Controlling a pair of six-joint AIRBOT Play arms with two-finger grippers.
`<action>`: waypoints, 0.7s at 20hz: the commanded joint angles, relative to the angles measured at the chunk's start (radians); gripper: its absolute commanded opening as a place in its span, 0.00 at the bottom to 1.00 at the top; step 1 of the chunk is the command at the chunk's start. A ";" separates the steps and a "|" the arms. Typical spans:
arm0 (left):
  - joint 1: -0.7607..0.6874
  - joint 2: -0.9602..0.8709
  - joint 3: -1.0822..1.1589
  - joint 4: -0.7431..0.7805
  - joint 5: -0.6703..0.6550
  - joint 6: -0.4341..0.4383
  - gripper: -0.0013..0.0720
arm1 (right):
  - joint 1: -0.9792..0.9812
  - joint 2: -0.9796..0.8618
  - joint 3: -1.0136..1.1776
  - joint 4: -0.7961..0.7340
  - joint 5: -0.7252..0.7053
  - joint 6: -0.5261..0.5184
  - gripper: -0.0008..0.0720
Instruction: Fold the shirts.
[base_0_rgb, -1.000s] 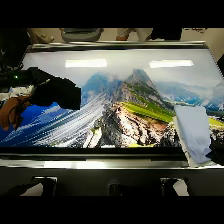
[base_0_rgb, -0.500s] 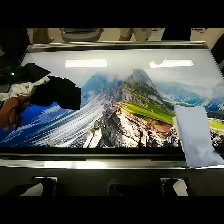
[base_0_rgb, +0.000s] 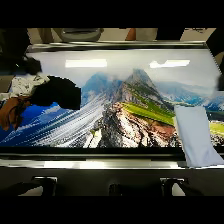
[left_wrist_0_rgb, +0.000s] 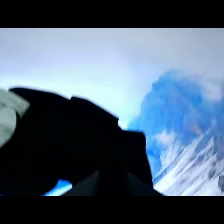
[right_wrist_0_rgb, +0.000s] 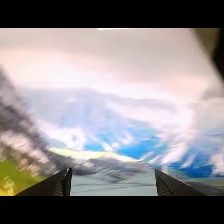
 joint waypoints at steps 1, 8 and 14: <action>-0.063 -0.056 -0.177 0.085 -0.281 -0.072 0.85 | 0.300 -0.158 -0.036 0.005 0.302 -0.010 0.87; -0.067 0.141 -0.531 -0.038 0.008 -0.188 0.84 | 0.316 -0.310 -0.046 0.069 0.469 -0.010 0.84; -0.068 0.139 -0.527 -0.039 0.008 -0.188 0.84 | 0.316 -0.310 -0.046 0.048 0.470 -0.012 0.85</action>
